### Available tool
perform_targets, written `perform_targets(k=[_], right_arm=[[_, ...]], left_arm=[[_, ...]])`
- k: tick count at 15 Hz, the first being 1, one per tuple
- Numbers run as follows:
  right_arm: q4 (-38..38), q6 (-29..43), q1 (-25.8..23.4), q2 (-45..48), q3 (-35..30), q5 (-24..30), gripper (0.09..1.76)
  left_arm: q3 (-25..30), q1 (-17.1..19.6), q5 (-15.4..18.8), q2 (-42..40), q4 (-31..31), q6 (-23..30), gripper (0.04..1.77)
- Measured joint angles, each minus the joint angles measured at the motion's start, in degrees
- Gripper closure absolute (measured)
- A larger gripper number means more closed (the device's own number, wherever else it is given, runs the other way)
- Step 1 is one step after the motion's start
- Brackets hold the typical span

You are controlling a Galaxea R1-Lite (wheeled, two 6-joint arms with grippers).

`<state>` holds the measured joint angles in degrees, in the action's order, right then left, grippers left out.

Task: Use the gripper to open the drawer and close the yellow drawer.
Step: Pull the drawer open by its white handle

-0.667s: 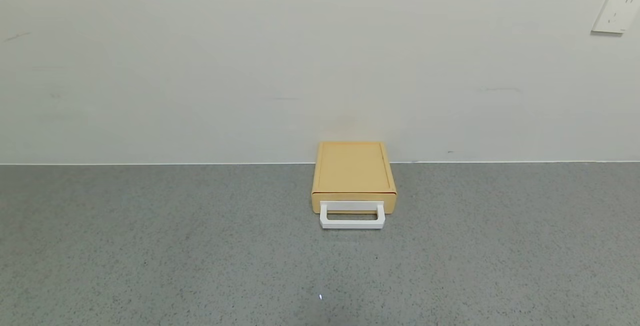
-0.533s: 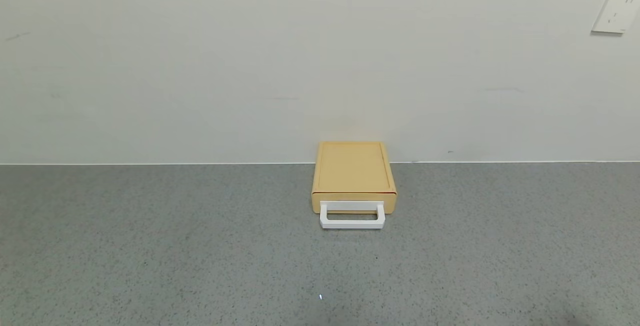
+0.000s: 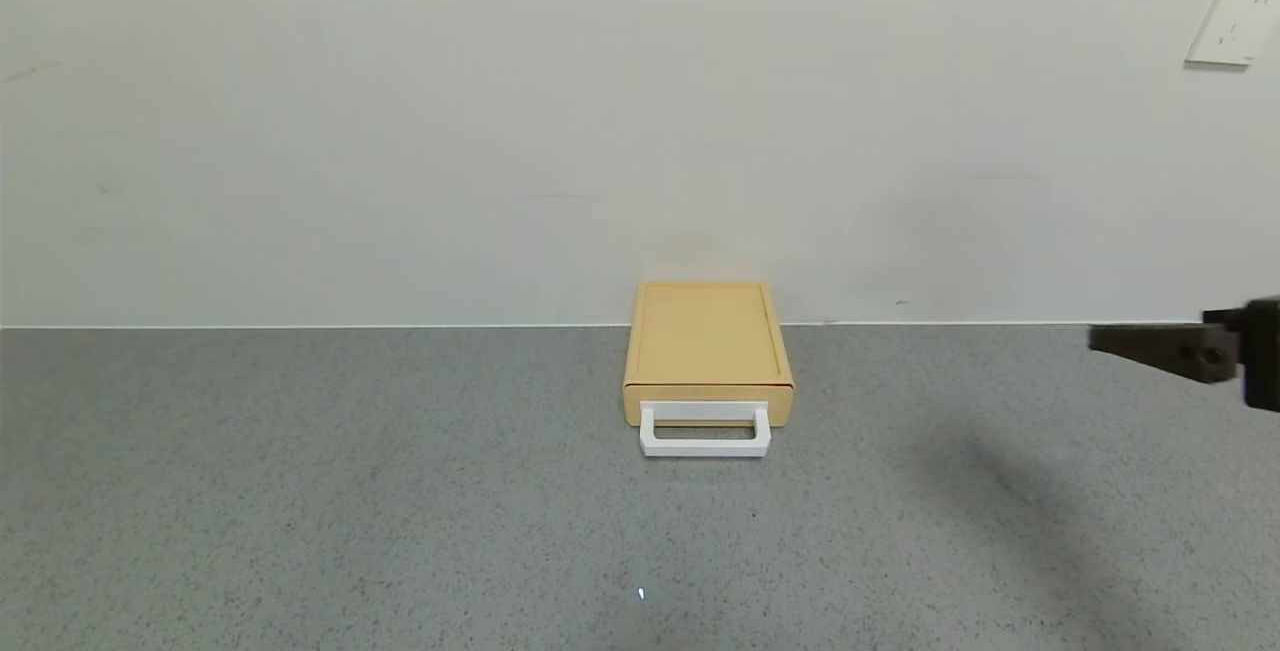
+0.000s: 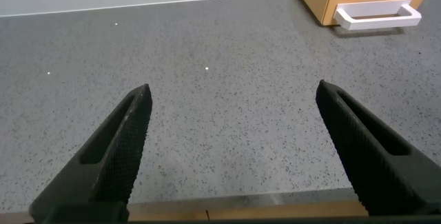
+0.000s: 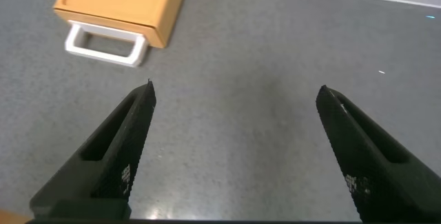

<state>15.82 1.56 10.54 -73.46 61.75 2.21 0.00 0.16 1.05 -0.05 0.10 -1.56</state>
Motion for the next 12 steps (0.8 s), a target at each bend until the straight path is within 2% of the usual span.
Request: perform_targets(k=[5, 6, 8, 10, 12], right_arm=[[9.1, 7.1, 11.4, -18.4, 17.3, -1.2, 0.14], [10.3, 8.3, 13.5, -21.0, 19.8, -2.3, 0.22], [11.7, 9.6, 17.8, -26.1, 24.1, -4.0, 0.57], [12.3, 9.9, 21.1, -30.4, 27.1, -4.6, 0.84], [13.3, 10.5, 23.3, -34.2, 30.2, -5.6, 1.04]], left_arm=[[0.0, 0.0, 0.0, 0.0, 0.0, 0.0, 0.09], [0.0, 0.0, 0.0, 0.0, 0.0, 0.0, 0.09], [0.0, 0.0, 0.0, 0.0, 0.0, 0.0, 0.09], [0.0, 0.0, -0.1, 0.0, 0.0, 0.1, 0.09], [0.0, 0.0, -0.1, 0.0, 0.0, 0.1, 0.09]])
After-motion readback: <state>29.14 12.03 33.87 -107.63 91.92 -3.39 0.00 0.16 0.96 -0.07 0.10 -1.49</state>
